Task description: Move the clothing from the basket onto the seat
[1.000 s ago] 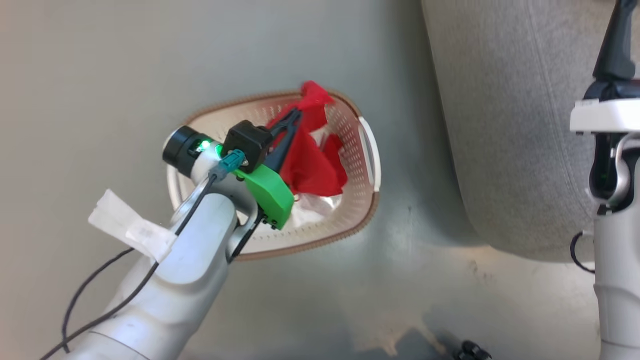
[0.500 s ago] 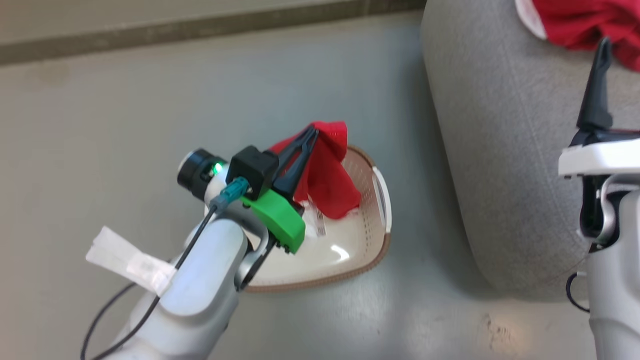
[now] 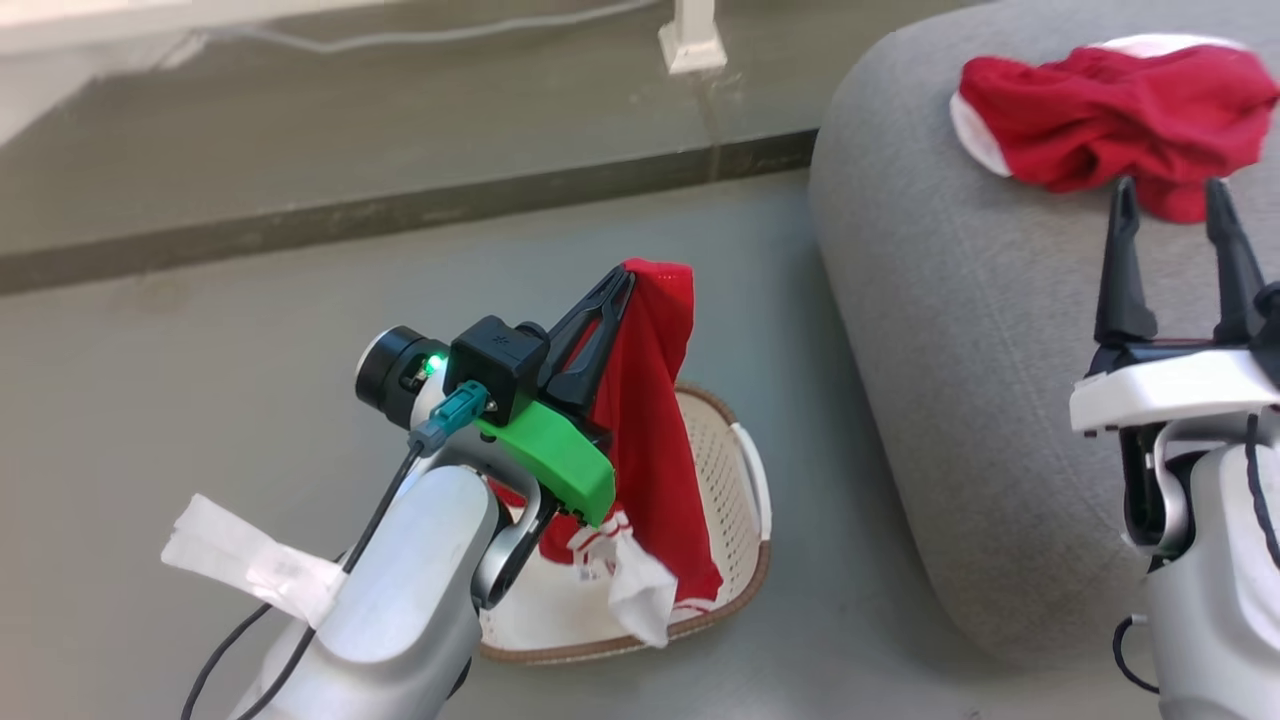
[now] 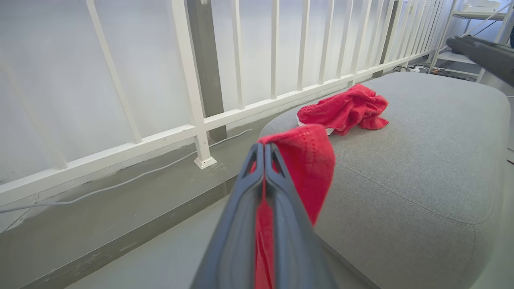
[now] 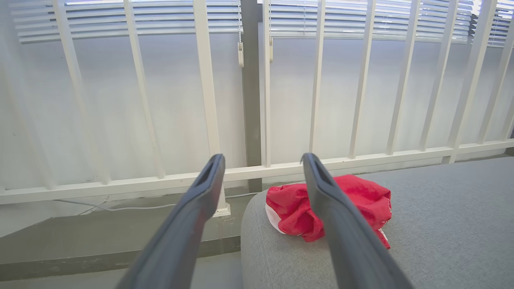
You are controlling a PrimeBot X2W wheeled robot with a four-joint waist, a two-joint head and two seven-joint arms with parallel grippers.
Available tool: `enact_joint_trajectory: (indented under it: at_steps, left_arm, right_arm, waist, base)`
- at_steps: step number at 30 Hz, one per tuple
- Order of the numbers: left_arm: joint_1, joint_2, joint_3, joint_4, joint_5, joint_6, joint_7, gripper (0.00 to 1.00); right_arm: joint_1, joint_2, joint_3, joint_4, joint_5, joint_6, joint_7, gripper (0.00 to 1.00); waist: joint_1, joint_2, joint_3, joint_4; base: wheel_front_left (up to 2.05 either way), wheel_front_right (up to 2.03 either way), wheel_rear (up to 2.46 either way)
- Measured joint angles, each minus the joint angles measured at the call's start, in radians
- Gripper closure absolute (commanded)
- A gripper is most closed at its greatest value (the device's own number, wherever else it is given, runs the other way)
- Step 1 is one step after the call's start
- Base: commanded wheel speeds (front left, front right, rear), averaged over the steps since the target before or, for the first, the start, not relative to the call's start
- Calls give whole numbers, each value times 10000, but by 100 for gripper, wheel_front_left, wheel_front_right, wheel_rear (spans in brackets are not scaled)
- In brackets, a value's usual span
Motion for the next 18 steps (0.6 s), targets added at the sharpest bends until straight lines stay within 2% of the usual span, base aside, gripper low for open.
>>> enact_joint_trajectory:
  at_steps: [9, 18]
  left_arm:
    - [271, 33, 19, -148, 0, 286, 63, 100]
    - [621, 128, 161, -311, -63, 560, 150, 100]
  right_arm:
    - [85, -4, -42, -94, -2, 27, 0, 0]
    - [263, -29, -238, -173, -2, 15, 0, 0]
  waist:
    - [0, 0, -236, -491]
    - [0, 0, -258, -493]
  base:
    - [0, 0, 0]
    - [0, 0, 0]
